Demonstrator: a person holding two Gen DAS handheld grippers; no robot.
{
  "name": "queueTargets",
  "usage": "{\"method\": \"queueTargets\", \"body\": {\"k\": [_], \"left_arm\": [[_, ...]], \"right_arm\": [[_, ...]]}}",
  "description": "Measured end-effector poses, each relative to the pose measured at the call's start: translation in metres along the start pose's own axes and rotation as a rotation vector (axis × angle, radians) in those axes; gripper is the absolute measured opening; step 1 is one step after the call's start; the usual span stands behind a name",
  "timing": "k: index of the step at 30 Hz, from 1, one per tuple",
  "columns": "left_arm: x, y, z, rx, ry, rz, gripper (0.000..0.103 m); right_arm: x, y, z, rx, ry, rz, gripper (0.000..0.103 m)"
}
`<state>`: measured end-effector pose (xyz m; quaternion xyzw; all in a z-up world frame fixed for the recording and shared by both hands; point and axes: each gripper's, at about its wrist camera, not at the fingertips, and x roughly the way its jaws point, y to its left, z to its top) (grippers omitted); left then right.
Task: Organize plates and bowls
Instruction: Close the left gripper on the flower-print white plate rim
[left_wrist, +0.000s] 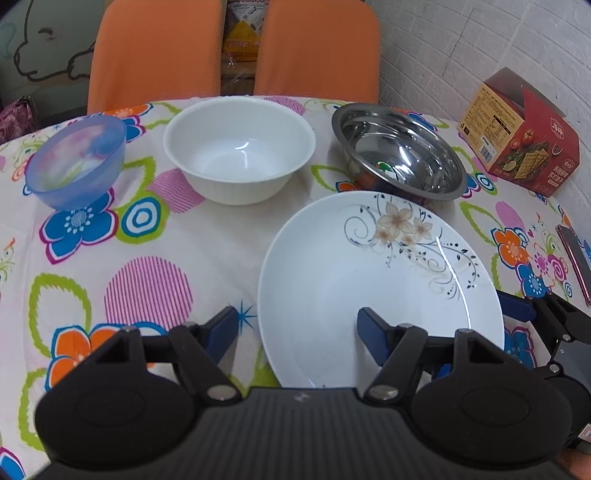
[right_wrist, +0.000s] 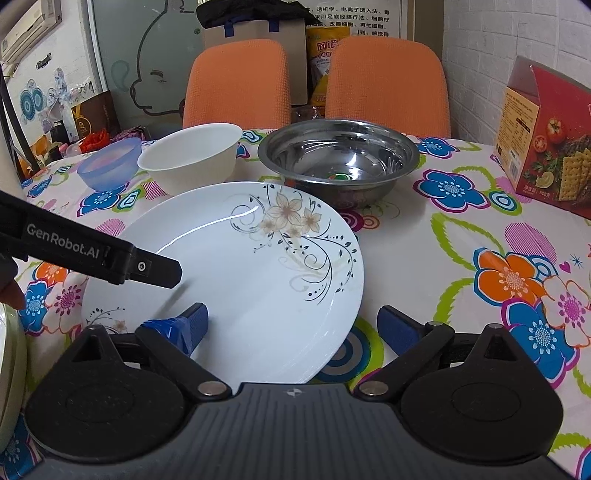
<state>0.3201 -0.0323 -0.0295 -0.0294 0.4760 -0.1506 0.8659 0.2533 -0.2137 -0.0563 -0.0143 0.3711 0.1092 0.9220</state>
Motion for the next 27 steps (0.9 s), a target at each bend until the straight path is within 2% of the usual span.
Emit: {"method": "queueTargets", "body": {"k": [4, 8, 10, 12, 20, 23, 27], "left_arm": [[0.001, -0.006, 0.000, 0.012, -0.002, 0.025, 0.070], [0.001, -0.010, -0.003, 0.034, -0.007, 0.033, 0.069], [0.001, -0.014, -0.004, 0.061, -0.011, 0.056, 0.062], [0.000, -0.016, -0.004, 0.060, -0.012, 0.036, 0.052], [-0.001, -0.017, -0.002, 0.030, -0.004, 0.032, 0.049], [-0.008, -0.019, -0.003, 0.038, -0.011, -0.001, 0.049], [-0.014, -0.029, -0.010, 0.064, -0.019, 0.001, 0.049]], "right_arm": [[0.005, 0.013, 0.003, -0.036, 0.011, 0.041, 0.087], [0.003, 0.008, -0.001, -0.046, -0.010, 0.056, 0.086], [0.003, 0.010, 0.000, -0.040, -0.010, 0.047, 0.086], [0.004, 0.016, 0.002, -0.029, -0.002, 0.025, 0.087], [-0.004, 0.017, -0.001, 0.025, -0.045, -0.015, 0.087], [-0.012, 0.015, -0.001, 0.035, -0.071, -0.024, 0.087], [-0.019, 0.014, -0.008, 0.049, -0.068, -0.032, 0.087]]}}
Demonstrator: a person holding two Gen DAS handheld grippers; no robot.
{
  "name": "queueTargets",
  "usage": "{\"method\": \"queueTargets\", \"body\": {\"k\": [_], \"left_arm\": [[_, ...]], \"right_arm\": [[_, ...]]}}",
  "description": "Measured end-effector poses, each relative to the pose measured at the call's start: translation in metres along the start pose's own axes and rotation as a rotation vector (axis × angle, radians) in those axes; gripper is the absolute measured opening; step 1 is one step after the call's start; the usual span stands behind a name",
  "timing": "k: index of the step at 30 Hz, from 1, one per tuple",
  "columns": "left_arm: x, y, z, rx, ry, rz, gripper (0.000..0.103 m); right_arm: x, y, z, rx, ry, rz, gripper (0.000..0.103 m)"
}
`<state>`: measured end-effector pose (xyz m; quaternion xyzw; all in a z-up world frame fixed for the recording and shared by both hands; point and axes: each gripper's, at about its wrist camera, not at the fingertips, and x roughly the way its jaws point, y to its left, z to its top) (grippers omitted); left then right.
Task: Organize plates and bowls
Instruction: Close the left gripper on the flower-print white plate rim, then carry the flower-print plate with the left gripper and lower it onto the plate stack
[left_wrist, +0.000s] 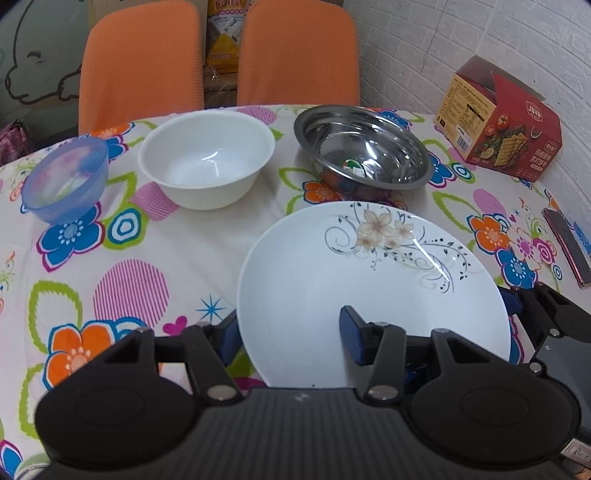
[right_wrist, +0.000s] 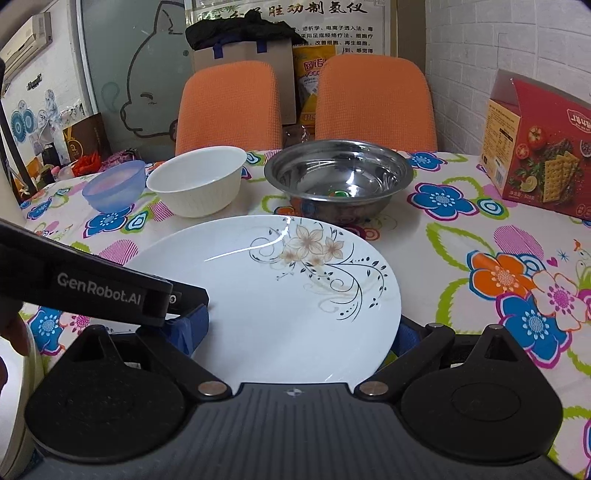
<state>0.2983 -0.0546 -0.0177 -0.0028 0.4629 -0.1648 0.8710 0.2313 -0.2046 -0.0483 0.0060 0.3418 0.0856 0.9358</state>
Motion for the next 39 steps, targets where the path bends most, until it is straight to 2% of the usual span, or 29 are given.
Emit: {"method": "queueTargets", "body": {"k": [5, 9, 14, 16, 18, 23, 26, 34, 39], "left_arm": [[0.001, -0.002, -0.012, 0.003, 0.025, -0.015, 0.049], [0.004, 0.001, -0.011, -0.010, 0.031, -0.015, 0.049], [0.010, 0.000, -0.005, 0.002, 0.008, -0.004, 0.049], [0.012, -0.001, -0.004, 0.012, 0.006, -0.003, 0.060], [0.013, -0.002, -0.005, 0.020, 0.000, -0.002, 0.060], [0.015, -0.006, -0.004, 0.030, -0.010, 0.019, 0.057], [0.013, -0.004, -0.004, 0.012, -0.010, 0.009, 0.048], [0.004, -0.011, -0.012, 0.021, 0.003, -0.003, 0.047], [-0.018, -0.011, -0.019, 0.011, -0.018, -0.012, 0.047]], "right_arm": [[-0.005, -0.006, -0.015, 0.042, 0.017, 0.040, 0.087], [-0.001, -0.011, -0.010, 0.044, 0.023, 0.069, 0.086], [0.006, -0.016, -0.005, 0.030, 0.026, 0.063, 0.086], [0.007, -0.015, -0.005, 0.000, 0.031, 0.052, 0.086], [0.010, -0.013, -0.005, -0.023, 0.025, 0.041, 0.087], [0.010, -0.008, -0.007, -0.037, 0.012, 0.021, 0.087], [0.008, -0.006, -0.007, 0.000, 0.016, -0.001, 0.087], [-0.011, -0.006, -0.016, 0.064, 0.000, -0.011, 0.088], [-0.032, 0.005, -0.018, 0.061, -0.023, -0.005, 0.088]]}}
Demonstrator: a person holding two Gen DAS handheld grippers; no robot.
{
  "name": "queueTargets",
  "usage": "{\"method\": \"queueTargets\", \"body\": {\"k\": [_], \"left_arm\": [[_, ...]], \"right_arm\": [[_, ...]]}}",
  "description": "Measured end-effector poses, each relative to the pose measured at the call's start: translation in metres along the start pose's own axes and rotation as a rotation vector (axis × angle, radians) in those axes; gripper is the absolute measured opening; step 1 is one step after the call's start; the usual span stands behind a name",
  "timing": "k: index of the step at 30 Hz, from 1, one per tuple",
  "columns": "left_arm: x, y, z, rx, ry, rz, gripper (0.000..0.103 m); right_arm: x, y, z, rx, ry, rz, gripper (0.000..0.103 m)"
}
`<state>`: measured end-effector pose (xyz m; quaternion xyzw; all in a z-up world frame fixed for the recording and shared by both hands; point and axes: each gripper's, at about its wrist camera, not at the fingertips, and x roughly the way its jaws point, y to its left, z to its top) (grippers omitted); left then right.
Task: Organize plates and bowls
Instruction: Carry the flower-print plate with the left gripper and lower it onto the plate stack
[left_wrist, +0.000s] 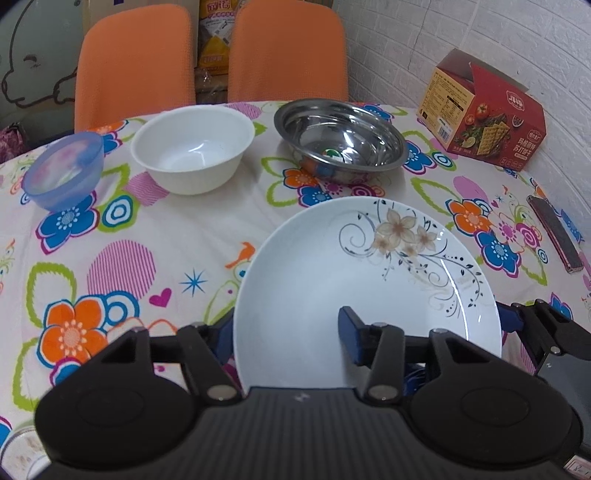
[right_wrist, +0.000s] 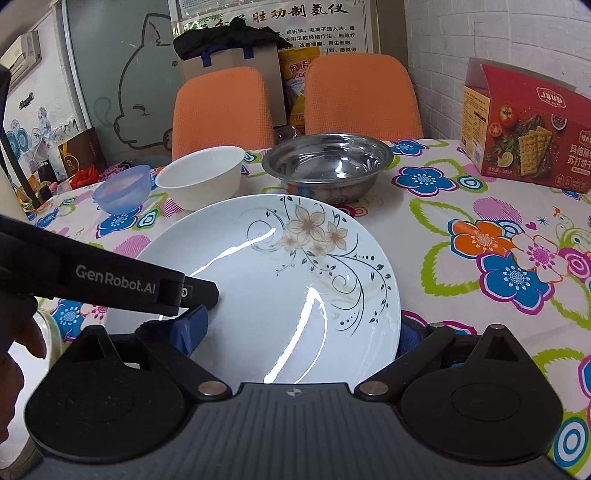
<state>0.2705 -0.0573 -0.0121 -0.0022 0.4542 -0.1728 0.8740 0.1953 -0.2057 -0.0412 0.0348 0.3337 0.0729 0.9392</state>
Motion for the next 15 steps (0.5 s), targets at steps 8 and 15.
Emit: {"method": "queueTargets", "body": {"k": [8, 15], "left_arm": [[-0.057, 0.025, -0.022, -0.071, -0.050, 0.038, 0.047], [-0.114, 0.073, -0.063, -0.153, -0.100, 0.118, 0.047]], "right_arm": [[-0.031, 0.047, 0.000, -0.040, -0.039, 0.053, 0.088], [-0.045, 0.108, -0.012, -0.087, -0.044, 0.170, 0.088]]}}
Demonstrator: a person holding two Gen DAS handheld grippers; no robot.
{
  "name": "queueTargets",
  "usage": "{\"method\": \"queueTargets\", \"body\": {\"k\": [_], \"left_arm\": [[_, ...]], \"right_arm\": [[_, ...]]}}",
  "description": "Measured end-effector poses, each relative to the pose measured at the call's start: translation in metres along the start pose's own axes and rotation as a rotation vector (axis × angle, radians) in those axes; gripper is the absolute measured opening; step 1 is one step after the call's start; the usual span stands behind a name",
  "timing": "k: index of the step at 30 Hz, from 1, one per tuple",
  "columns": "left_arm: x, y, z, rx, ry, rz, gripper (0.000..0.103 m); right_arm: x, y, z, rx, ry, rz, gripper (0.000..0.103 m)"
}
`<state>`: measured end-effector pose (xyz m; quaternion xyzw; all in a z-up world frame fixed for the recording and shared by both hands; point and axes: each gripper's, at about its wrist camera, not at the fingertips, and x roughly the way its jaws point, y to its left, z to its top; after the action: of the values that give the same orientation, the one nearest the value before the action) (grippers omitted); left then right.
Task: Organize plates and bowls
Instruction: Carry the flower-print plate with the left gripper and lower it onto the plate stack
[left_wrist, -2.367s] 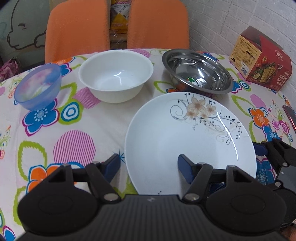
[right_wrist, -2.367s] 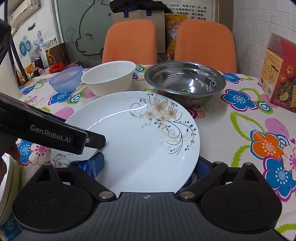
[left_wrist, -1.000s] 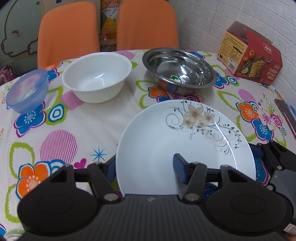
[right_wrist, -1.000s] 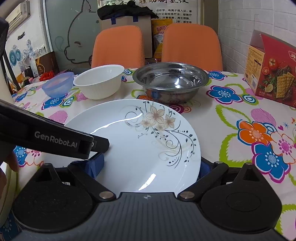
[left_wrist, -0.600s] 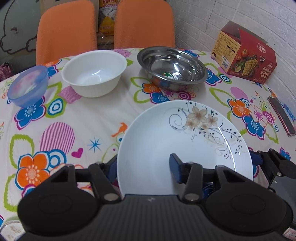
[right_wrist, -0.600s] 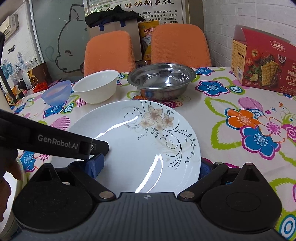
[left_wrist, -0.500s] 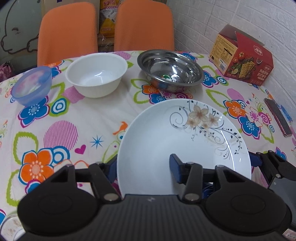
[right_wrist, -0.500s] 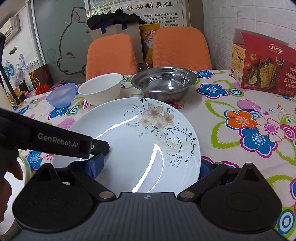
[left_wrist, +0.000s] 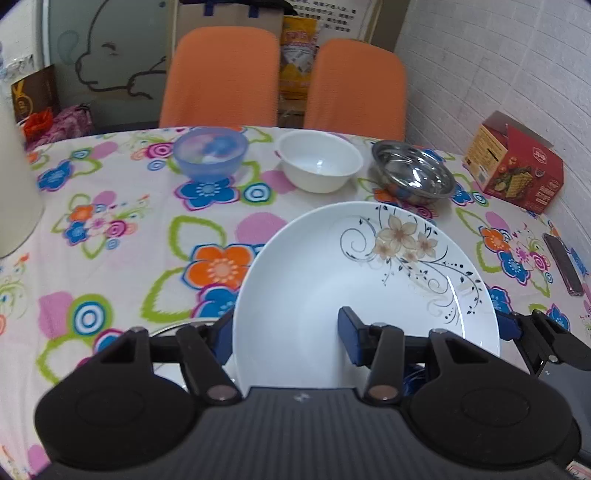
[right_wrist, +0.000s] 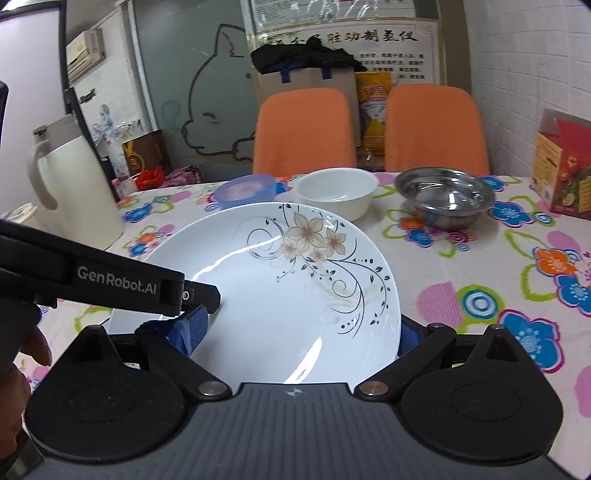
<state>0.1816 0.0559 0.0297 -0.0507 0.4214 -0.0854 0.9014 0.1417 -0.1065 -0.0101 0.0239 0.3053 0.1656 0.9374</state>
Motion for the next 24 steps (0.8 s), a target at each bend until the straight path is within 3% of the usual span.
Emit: {"method": "queueTargets", "body": {"k": [8, 18, 21, 24], "left_arm": [[-0.031, 0.068, -0.046, -0.114, -0.011, 0.090, 0.047], [-0.028, 0.091, -0.065, -0.189, -0.016, -0.005, 0.048], [-0.031, 0.099, -0.066, -0.219, -0.017, -0.043, 0.049], [-0.034, 0.102, -0.065, -0.238, -0.015, -0.055, 0.049]], "right_arm": [[0.018, 0.057, -0.023, -0.043, 0.093, 0.104, 0.088], [0.025, 0.068, -0.035, -0.100, 0.122, 0.054, 0.088], [0.022, 0.059, -0.031, -0.070, 0.105, 0.096, 0.085], [0.010, 0.050, -0.026, -0.050, 0.046, 0.077, 0.086]]}}
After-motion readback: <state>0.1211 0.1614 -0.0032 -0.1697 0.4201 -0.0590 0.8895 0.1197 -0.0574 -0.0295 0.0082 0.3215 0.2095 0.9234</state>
